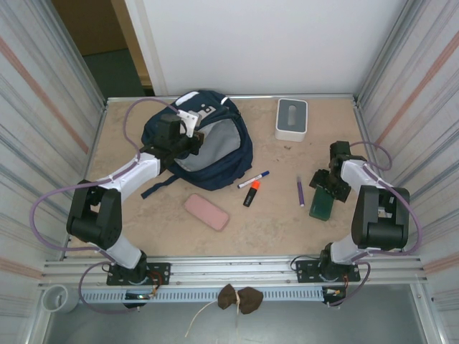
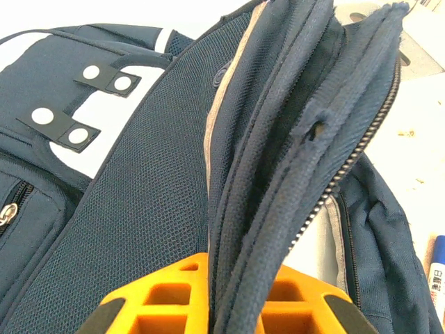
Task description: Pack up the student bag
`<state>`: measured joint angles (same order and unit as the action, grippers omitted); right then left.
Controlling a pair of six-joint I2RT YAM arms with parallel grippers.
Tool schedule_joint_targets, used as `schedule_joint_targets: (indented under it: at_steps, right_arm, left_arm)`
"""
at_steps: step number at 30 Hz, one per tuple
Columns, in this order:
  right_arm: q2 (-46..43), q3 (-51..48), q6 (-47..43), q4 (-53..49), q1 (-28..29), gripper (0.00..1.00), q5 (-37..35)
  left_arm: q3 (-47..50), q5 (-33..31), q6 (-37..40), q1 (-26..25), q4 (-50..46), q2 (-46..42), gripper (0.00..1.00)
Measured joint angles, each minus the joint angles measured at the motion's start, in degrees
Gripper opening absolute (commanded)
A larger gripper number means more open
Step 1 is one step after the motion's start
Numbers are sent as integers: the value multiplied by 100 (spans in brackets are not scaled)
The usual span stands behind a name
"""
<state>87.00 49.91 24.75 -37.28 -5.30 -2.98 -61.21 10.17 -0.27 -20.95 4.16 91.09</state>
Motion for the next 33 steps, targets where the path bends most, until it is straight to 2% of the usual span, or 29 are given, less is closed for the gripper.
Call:
schedule_joint_targets:
  at_steps: [6, 12, 17, 22, 26, 33]
  right_arm:
    - [179, 0, -4, 22, 17, 76, 138]
    - [376, 138, -46, -13, 20, 75, 144]
    - [400, 188, -144, -28, 20, 60, 125]
    - [-22, 205, -149, -181, 109, 55, 13]
    - [-671, 564, -138, -483, 516, 54, 20]
    - [-872, 1488, 201, -407, 1923, 53, 507]
  left_arm:
    - [4, 50, 0, 0, 0, 0, 0]
    - [4, 122, -2, 33, 0, 0, 0]
    - [4, 138, -24, 33, 0, 0, 0]
    - [4, 236, -205, 81, -31, -17, 0]
    - [-42, 426, -382, 216, -129, -81, 0]
    - [-179, 645, -566, 404, -256, -127, 0]
